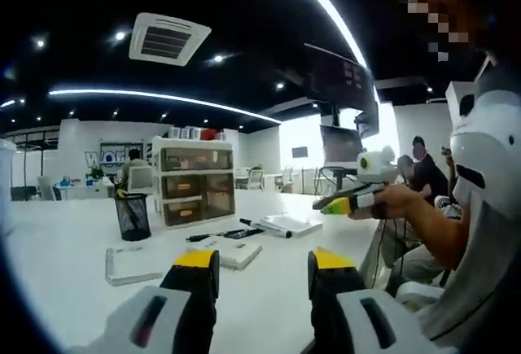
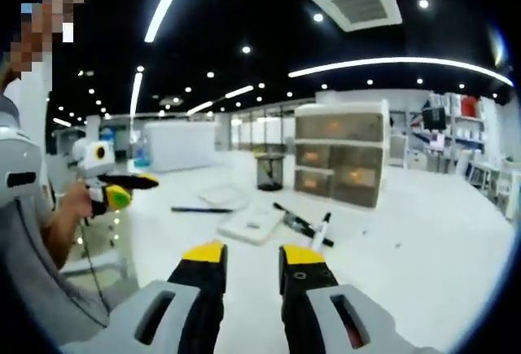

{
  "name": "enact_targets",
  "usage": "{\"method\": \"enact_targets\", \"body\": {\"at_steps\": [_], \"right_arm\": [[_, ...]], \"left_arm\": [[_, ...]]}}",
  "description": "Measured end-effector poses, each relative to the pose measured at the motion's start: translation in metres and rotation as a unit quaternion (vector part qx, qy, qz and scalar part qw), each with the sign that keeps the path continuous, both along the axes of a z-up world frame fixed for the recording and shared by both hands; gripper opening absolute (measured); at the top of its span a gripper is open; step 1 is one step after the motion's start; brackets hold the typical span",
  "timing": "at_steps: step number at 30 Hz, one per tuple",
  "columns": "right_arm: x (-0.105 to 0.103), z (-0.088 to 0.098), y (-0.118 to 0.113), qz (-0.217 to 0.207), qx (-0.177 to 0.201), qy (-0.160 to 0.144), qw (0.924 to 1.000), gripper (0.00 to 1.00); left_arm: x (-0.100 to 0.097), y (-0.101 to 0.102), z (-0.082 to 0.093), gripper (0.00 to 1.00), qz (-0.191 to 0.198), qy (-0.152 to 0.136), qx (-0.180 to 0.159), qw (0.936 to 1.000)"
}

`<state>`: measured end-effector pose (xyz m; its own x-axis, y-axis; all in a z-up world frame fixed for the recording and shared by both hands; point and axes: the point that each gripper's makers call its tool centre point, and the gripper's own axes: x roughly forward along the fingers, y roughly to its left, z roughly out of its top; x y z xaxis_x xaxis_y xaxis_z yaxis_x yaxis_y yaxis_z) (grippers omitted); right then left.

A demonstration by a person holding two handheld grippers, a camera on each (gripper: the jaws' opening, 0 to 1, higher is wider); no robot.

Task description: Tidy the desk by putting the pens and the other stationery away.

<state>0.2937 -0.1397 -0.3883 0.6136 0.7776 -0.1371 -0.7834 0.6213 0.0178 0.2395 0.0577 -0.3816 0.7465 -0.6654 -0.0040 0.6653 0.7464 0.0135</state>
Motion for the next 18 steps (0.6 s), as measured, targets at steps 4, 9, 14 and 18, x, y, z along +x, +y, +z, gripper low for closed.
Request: {"method": "enact_targets", "body": {"at_steps": [4,9,14,18], "right_arm": [[0.018,-0.003,-0.010,-0.012,-0.046,0.024,0.9986,0.26],[0.035,0.000,-0.010,0.005,-0.047,0.067,0.9967,0.26],[0.047,-0.005,0.004,0.064,-0.010,0.139,0.9882,0.26],[0.073,-0.017,-0.003,0.060,-0.024,0.171,0.9832,0.26]], "left_arm": [[0.005,0.003,-0.003,0.46,-0.005,0.001,0.011,0.9999],[0.005,0.001,-0.013,0.46,-0.017,0.013,0.014,0.9997],[0.004,0.004,-0.013,0.46,-0.018,0.008,0.010,0.9998],[0.003,0.007,-0.012,0.46,-0.017,0.006,0.007,0.9998]]}}
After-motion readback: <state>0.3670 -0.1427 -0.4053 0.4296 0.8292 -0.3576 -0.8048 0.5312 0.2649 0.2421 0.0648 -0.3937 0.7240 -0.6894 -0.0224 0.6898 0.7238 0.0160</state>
